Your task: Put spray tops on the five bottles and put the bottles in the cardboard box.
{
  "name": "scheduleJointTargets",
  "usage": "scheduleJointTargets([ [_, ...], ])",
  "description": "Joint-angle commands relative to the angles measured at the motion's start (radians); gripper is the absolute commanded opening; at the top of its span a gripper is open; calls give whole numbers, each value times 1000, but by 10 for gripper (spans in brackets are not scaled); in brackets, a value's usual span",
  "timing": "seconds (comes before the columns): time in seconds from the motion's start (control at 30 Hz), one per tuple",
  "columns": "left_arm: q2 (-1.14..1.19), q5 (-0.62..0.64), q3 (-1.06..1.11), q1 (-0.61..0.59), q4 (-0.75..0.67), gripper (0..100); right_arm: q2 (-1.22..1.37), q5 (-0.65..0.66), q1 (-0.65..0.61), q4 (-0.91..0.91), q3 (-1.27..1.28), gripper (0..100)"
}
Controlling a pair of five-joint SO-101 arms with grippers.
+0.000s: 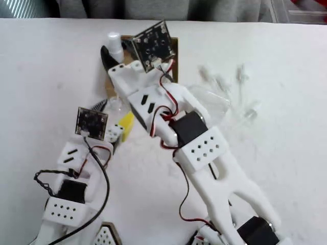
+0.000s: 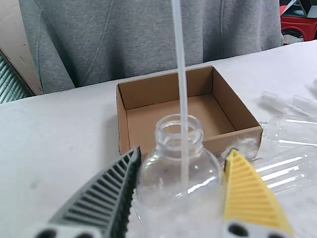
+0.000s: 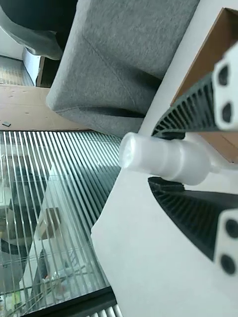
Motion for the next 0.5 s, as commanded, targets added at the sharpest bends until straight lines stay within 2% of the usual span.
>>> scheduleJointTargets([
  [0.0, -21, -9, -12, -10, -26, 252, -39, -6, 30, -105, 78, 18],
  [0.17, -21, -9, -14, -10, -26, 252, -41, -8, 25, -226, 163, 17],
  [0.4, -21, -9, -14, -10, -28, 252, -45, -20, 4, -166, 161, 17],
  [0.47, -21, -9, -14, -10, -28, 252, -68, -106, 5, -143, 161, 17],
])
